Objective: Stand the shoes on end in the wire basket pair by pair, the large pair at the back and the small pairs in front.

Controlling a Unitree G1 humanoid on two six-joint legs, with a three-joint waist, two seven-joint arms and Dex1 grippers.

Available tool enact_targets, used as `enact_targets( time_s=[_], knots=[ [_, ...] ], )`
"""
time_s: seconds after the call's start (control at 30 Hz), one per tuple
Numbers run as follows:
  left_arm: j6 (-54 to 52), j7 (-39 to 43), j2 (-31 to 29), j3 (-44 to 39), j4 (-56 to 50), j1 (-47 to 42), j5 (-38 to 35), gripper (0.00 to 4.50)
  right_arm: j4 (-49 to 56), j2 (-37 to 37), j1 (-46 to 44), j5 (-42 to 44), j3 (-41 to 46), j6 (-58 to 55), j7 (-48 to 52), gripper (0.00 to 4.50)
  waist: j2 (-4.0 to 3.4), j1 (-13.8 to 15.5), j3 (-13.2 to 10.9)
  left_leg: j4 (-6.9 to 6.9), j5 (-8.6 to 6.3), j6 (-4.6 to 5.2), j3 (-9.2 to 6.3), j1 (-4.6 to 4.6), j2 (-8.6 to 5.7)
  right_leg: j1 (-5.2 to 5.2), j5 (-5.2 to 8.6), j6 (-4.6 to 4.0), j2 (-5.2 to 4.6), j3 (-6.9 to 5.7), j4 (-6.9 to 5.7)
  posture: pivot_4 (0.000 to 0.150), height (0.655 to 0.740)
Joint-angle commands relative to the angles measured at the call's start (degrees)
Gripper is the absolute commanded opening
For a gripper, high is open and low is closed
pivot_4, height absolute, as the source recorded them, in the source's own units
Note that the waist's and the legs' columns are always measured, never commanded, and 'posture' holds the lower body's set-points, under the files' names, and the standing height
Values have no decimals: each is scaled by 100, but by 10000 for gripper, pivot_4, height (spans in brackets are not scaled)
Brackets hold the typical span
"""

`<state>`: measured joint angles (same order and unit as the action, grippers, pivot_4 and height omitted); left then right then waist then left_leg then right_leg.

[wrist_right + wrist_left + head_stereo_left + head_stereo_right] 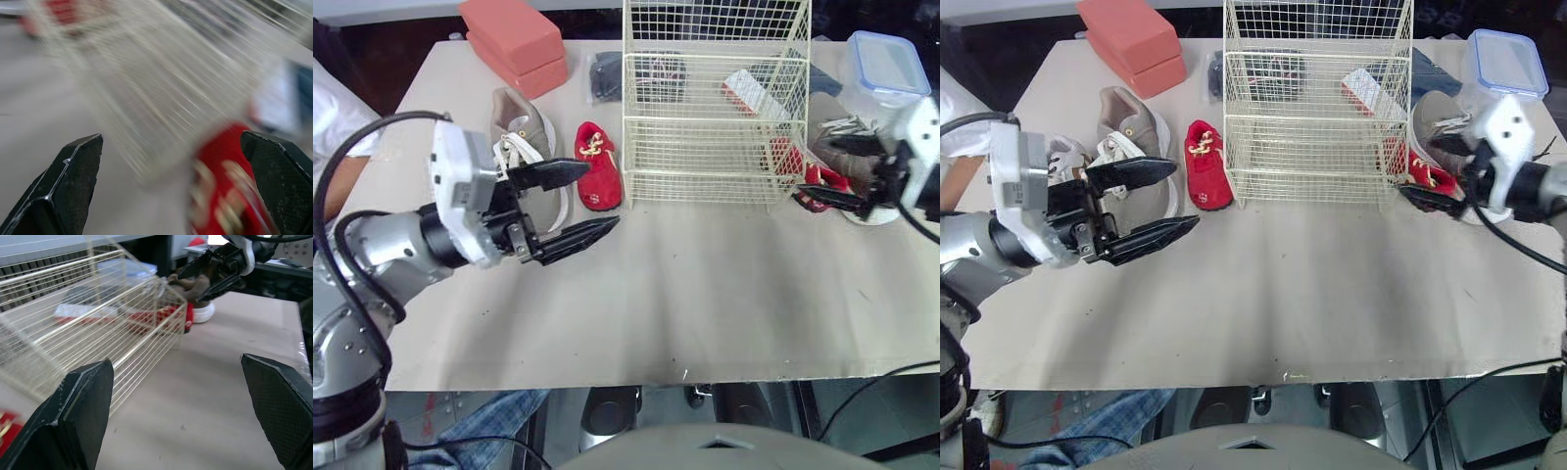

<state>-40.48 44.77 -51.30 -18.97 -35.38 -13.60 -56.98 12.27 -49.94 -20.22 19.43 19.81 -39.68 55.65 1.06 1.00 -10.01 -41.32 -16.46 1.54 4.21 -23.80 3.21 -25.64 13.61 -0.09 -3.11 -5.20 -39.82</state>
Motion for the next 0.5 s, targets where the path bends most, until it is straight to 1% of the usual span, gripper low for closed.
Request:
enact_targets(
  time_s=[0.03, 0.2, 0.4, 0.5],
  knots=[
    [184, 195, 87, 353, 176, -407, 147, 45000, -174, -100, 417, -79, 795, 132, -461, 44296, 1, -8, 0, 0, 0, 0, 1, 0, 0, 0, 1, 2, 1, 1, 0, 1500, 6860],
    [232, 312, 245, 686, 364, -911, 267, 45000, -642, 84, 661, -23, 1151, 360, -955, 44296, 1, -40, -1, 0, 0, 0, 10, 6, 0, -2, 9, 17, 10, 17, -1, 1500, 6860],
    [223, 312, 381, 792, 393, -1110, 351, 45000, -1269, 424, 471, 324, 1428, 247, -1481, 44296, 0, -29, -2, 0, 1, 0, 10, 6, 0, -2, 9, 17, 13, 20, -2, 1500, 6860],
    [213, 338, 384, 804, 382, -1136, 358, 45000, -1768, 648, 233, 524, 1402, 143, -1616, 44296, -1, -30, -3, 0, 1, 0, 10, 6, 0, -1, 9, 18, 13, 20, -1, 1500, 6860]
  ],
)
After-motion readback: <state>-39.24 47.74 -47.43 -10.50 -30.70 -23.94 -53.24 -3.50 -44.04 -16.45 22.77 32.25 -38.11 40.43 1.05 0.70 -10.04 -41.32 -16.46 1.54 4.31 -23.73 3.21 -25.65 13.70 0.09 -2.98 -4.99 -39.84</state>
